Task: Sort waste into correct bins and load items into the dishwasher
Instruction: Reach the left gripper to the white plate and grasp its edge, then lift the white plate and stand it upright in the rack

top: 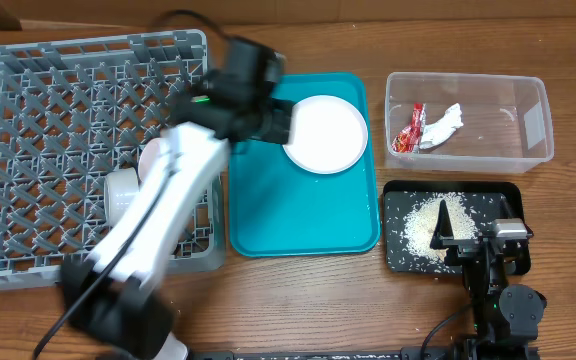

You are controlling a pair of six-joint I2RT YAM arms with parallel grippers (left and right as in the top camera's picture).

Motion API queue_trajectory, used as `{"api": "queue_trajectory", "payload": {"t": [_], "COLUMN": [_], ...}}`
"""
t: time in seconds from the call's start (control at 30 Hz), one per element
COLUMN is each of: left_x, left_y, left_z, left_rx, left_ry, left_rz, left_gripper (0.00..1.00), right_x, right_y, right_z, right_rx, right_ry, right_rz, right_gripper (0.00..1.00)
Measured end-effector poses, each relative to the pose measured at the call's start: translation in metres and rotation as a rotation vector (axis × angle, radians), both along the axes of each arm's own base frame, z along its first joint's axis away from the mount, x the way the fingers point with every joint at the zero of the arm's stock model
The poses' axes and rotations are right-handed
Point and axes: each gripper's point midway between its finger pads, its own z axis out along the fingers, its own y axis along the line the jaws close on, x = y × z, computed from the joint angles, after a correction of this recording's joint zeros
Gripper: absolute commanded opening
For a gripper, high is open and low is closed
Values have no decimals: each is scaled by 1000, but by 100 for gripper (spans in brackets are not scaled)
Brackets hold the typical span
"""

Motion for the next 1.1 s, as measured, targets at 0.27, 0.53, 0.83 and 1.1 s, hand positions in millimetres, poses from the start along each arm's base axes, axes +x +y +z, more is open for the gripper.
{"api": "queue_trajectory", "payload": {"t": [0.27,0.53,0.83,1.1], "left_x": [12,7,-15,-48], "left_y": [-26,-23,13,126], "left_z": [-142,-174,-128,78], "left_rx": [19,-26,130,492], "left_ry": [266,381,415,5], "left_rz": [172,311,364,490], "left_gripper": [52,4,4,4], "right_x": [0,0,0,0], "right_y": [0,0,0,0], "right_z": [0,0,0,0], "right_rx": [0,0,0,0], "right_ry": [0,0,0,0], "right_rz": [0,0,0,0], "right_gripper": [100,100,100,100]}}
